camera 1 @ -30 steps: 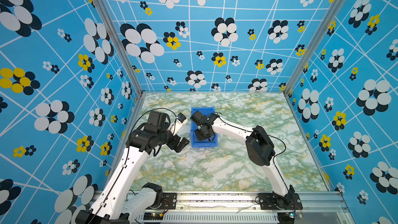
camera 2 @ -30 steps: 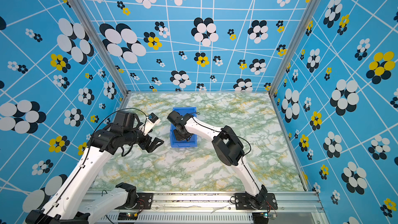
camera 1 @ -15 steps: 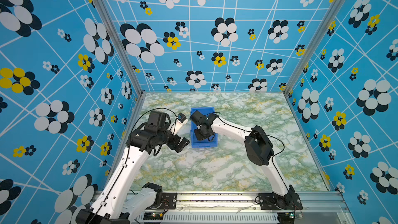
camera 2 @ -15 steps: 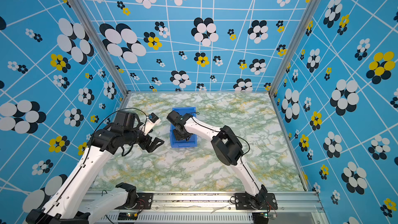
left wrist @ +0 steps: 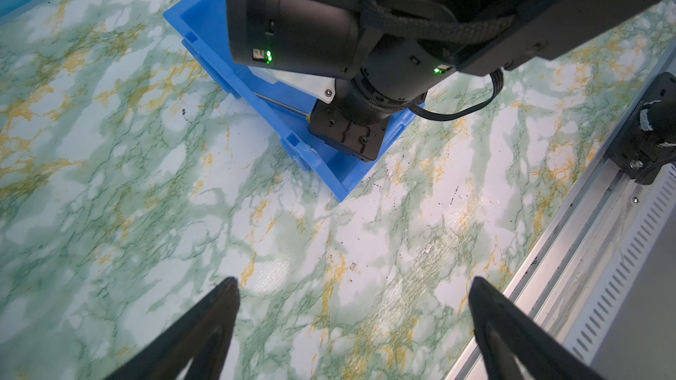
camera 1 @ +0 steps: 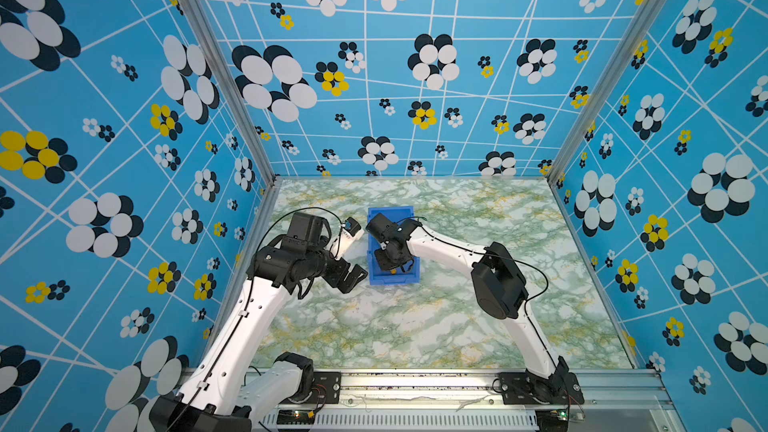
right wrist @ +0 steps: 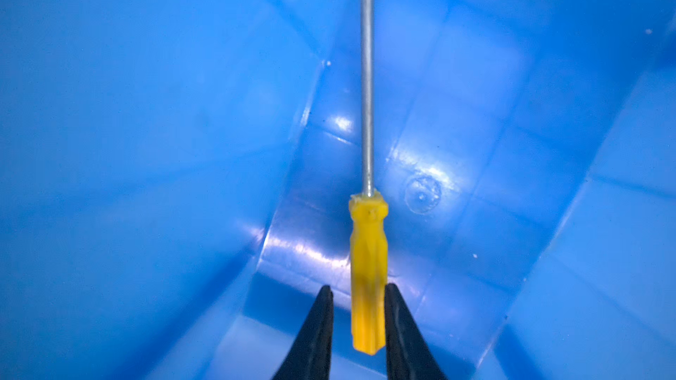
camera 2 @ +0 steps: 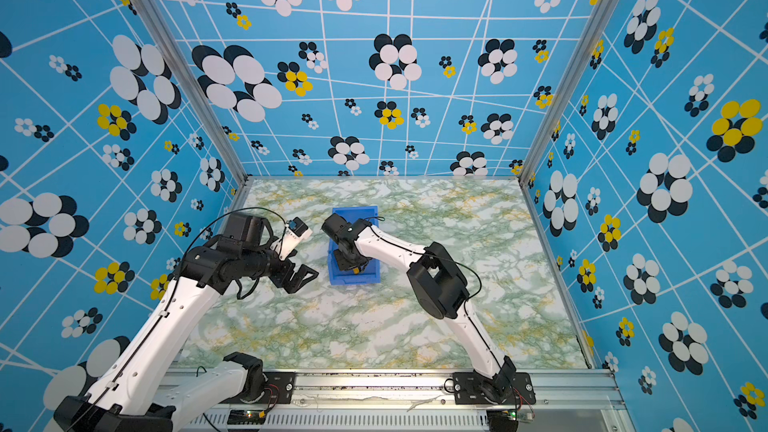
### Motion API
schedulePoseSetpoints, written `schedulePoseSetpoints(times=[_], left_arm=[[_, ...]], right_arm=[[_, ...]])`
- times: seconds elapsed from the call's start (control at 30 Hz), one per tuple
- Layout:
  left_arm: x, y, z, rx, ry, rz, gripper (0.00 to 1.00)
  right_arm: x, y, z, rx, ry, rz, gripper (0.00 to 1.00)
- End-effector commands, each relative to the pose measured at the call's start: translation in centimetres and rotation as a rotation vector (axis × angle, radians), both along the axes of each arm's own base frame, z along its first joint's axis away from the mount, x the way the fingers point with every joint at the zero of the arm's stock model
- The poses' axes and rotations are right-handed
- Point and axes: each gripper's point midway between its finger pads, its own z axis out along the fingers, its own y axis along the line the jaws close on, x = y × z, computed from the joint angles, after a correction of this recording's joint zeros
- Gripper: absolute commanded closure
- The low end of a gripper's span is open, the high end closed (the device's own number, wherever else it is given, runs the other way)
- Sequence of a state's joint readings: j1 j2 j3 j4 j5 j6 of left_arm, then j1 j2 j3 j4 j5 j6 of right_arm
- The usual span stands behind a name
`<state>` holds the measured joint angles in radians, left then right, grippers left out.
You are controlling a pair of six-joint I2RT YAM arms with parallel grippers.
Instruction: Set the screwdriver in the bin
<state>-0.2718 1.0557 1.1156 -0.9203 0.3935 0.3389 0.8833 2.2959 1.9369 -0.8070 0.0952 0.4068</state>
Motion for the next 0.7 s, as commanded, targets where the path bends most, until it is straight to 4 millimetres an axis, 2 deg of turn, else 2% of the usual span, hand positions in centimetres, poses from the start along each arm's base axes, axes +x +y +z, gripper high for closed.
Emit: schedulePoseSetpoints(times=[0.0, 0.13, 0.27, 0.33, 0.5, 0.63, 0.67], left_arm=[[0.3, -0.4, 0.9, -0.018, -0.01, -0.001, 0.01], [1.0, 0.0, 0.7, 0.005, -0.021, 0.026, 0.01], [1.9, 0.7, 0.5, 0.015, -0.016, 0.071, 0.01], [2.6, 1.3, 0.4, 0.016, -0.013, 0.117, 0.01], [5.0, 4.2, 0.0, 0.038, -0.037, 0.282, 0.01], [6.2, 6.7, -0.7, 0.045, -0.02, 0.407, 0.01], [6.5, 7.5, -1.1, 0.044, -0.008, 0.45, 0.01]], right_arm=[[0.0, -0.2, -0.2, -0.023, 0.002, -0.001, 0.71], [0.5, -0.2, 1.5, -0.019, -0.033, -0.001, 0.66], [1.1, -0.3, 5.0, 0.008, -0.098, -0.003, 0.63], [1.4, -0.2, 7.5, 0.043, -0.139, -0.005, 0.62], [1.2, -0.7, 15.9, 0.176, -0.287, 0.019, 0.57], [0.8, -4.0, 21.6, 0.223, -0.458, -0.005, 0.47], [0.8, -5.3, 22.7, 0.24, -0.496, -0.028, 0.37]])
